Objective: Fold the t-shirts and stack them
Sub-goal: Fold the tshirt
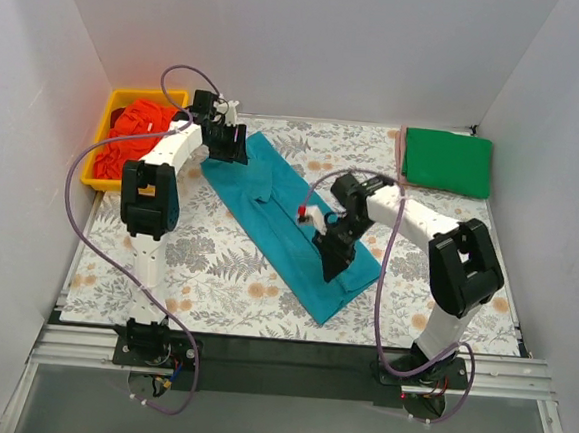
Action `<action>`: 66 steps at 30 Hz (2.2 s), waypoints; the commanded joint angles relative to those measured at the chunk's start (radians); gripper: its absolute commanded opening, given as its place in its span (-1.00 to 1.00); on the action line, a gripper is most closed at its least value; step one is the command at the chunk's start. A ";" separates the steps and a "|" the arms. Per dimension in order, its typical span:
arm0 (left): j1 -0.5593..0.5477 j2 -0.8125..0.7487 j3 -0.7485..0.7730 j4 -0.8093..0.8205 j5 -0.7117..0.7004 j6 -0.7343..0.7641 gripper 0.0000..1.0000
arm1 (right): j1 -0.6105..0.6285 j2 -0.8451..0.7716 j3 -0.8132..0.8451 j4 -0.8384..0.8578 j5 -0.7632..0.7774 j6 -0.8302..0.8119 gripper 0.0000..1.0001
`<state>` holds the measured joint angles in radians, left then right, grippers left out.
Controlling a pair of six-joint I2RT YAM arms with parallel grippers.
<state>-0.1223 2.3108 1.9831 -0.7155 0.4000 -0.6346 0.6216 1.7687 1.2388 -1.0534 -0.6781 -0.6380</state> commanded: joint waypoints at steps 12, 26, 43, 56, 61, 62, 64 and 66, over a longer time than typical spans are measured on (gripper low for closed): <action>-0.037 -0.400 -0.610 0.208 -0.036 -0.209 -0.16 | -0.200 0.199 0.122 0.202 0.212 0.098 -0.64; -0.097 -0.114 -0.370 0.166 -0.092 -0.125 -0.36 | 0.121 0.144 -0.122 0.276 -0.153 0.124 -0.80; -0.089 -0.465 -0.567 0.159 0.146 -0.097 -0.15 | -0.187 0.254 0.418 0.355 -0.040 0.379 -0.58; -0.091 -0.401 -0.777 0.283 0.198 -0.148 -0.57 | -0.183 0.477 0.478 0.469 -0.012 0.472 -0.67; -0.088 -0.317 -0.719 0.298 0.135 -0.129 -0.63 | -0.207 0.531 0.507 0.541 0.037 0.509 -0.68; -0.086 -0.285 -0.686 0.300 0.126 -0.128 -0.64 | -0.214 0.555 0.517 0.547 0.041 0.521 -0.68; -0.080 -0.236 -0.635 0.304 0.115 -0.128 -0.65 | -0.235 0.599 0.571 0.559 0.046 0.534 -0.68; -0.076 -0.206 -0.604 0.307 0.106 -0.132 -0.65 | -0.252 0.627 0.614 0.561 0.051 0.538 -0.68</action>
<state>-0.2077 2.0445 1.3312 -0.4458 0.5850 -0.7849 0.4088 2.3264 1.7828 -0.5655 -0.6952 -0.1139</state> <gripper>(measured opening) 0.177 0.162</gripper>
